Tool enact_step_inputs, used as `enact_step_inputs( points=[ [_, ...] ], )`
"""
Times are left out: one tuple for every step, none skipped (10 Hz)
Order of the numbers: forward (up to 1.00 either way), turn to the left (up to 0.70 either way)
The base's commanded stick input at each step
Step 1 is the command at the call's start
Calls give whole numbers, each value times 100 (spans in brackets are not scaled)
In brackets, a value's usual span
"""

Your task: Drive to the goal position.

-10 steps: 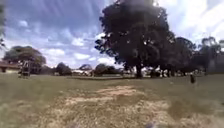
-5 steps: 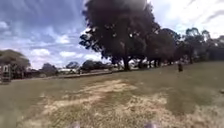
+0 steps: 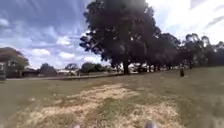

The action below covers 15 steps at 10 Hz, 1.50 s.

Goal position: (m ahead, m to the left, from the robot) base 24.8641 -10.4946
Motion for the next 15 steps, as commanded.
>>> enact_step_inputs(
  points=[
    [70, 0],
    [70, 0],
    [70, 0],
    [70, -23],
    [70, -35],
    [70, -35],
    [70, -35],
    [70, -35],
    [70, -35],
    [70, -3],
    [70, 0],
    [70, 0],
    [70, 0],
    [70, 0],
    [70, 0]
  ],
)
